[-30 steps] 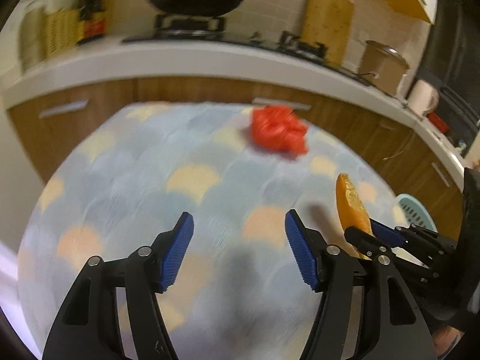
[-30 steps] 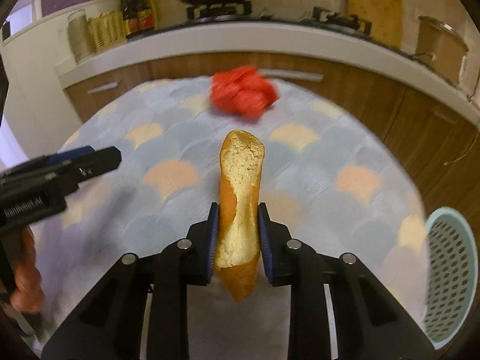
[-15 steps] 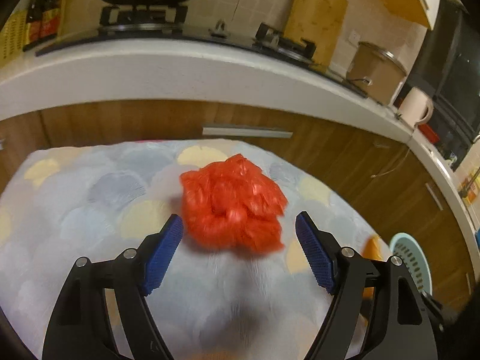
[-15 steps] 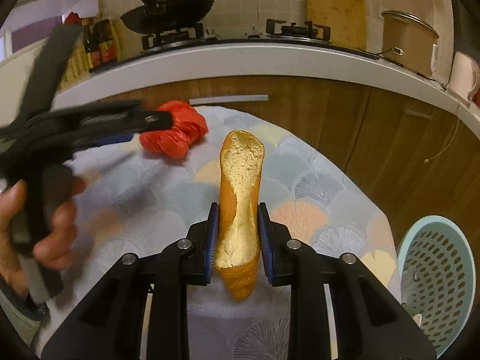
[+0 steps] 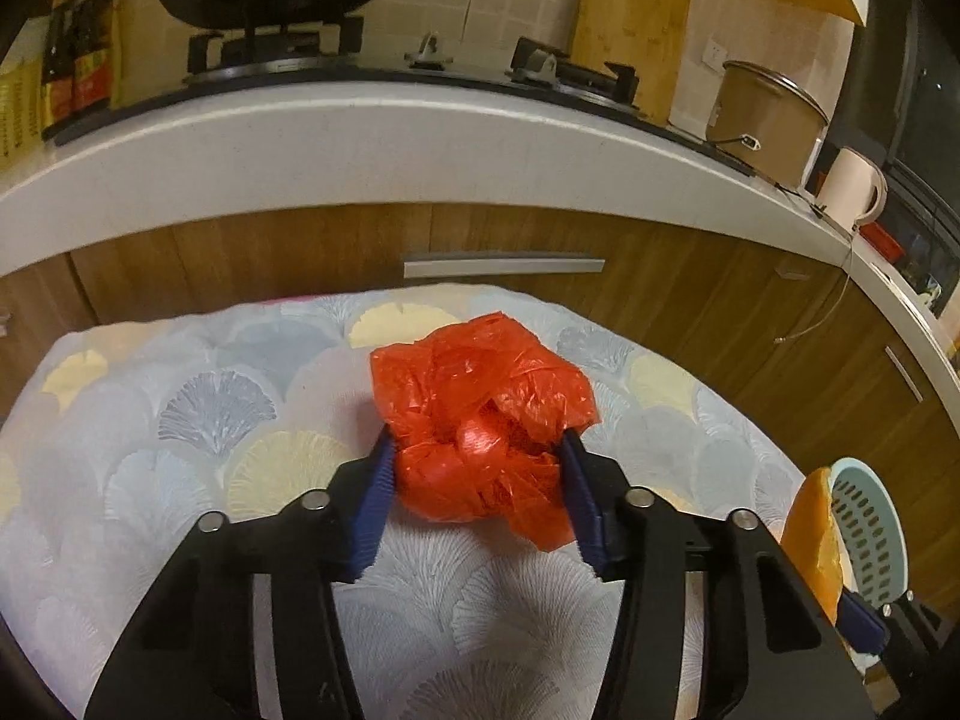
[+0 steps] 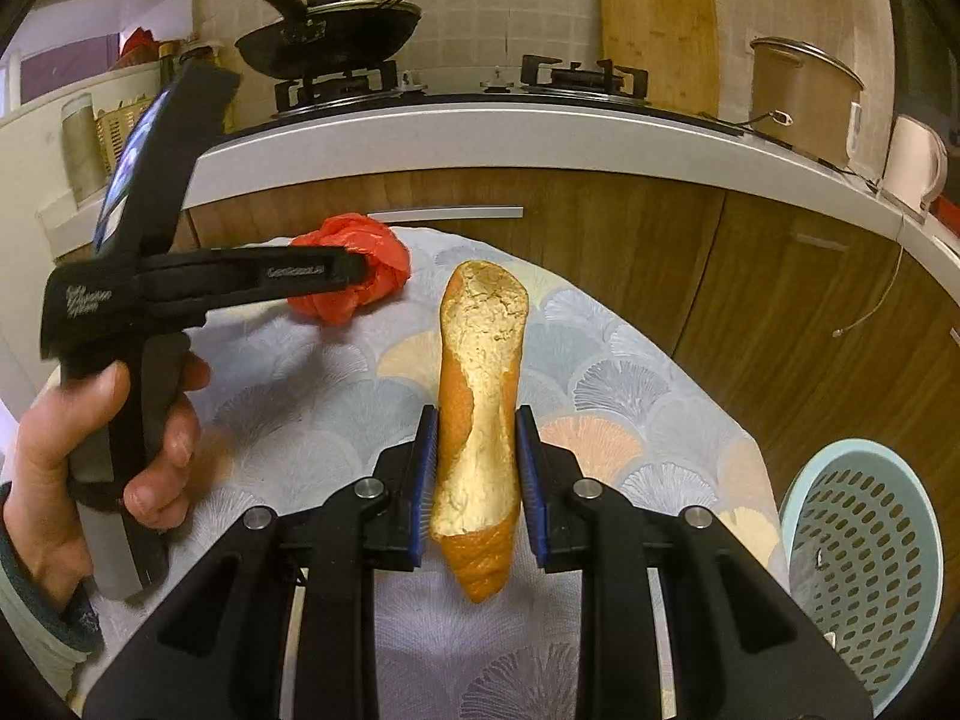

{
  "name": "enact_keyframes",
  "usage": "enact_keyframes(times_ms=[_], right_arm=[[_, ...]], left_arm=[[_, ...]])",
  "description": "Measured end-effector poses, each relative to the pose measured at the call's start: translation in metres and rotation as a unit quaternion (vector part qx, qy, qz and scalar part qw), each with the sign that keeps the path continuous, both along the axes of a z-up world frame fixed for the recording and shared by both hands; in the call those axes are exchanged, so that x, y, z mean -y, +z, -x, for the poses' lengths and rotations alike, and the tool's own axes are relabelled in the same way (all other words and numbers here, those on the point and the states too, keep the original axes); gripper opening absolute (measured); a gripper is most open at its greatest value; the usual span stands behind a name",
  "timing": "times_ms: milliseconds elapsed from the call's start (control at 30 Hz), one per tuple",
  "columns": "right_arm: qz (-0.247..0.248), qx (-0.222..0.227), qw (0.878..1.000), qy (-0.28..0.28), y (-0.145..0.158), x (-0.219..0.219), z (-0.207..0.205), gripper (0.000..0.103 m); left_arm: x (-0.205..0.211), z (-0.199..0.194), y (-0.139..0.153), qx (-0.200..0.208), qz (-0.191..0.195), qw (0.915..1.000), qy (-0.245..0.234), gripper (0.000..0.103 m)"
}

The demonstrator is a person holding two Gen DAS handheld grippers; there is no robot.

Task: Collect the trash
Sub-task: 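Grasp the bread crust with the right tool while the left tool grasps the red plastic bag, then carry the crust and red bag over the blue basket and open both tools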

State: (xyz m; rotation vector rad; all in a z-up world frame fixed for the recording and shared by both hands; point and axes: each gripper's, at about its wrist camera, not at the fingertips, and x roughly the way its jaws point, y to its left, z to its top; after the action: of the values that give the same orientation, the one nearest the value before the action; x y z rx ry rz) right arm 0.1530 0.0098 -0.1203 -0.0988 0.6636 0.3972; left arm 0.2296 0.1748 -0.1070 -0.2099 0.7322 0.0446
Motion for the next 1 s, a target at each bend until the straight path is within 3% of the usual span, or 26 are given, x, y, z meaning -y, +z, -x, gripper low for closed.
enact_keyframes(times_ms=[133, 333, 500, 800, 1000], right_arm=[[-0.002, 0.016, 1.0, -0.008, 0.003, 0.002, 0.003, 0.022], [-0.006, 0.014, 1.0, -0.004, 0.004, 0.004, 0.001, 0.022], [-0.005, 0.011, 1.0, -0.008, 0.005, 0.007, 0.006, 0.022], [-0.03, -0.009, 0.999, -0.005, 0.007, 0.029, 0.052, 0.022], [-0.032, 0.005, 0.999, -0.027, 0.021, 0.057, 0.076, 0.022]], left_arm=[[0.005, 0.008, 0.006, 0.028, -0.018, 0.9995, -0.002, 0.046], [0.001, 0.008, 0.006, 0.025, -0.008, 0.9997, -0.002, 0.045], [0.004, 0.007, 0.004, 0.01, -0.022, 0.9997, 0.001, 0.045], [0.043, 0.069, 0.01, 0.016, -0.008, 0.9995, -0.027, 0.044], [0.077, 0.1, 0.023, 0.032, 0.01, 0.998, -0.054, 0.044]])
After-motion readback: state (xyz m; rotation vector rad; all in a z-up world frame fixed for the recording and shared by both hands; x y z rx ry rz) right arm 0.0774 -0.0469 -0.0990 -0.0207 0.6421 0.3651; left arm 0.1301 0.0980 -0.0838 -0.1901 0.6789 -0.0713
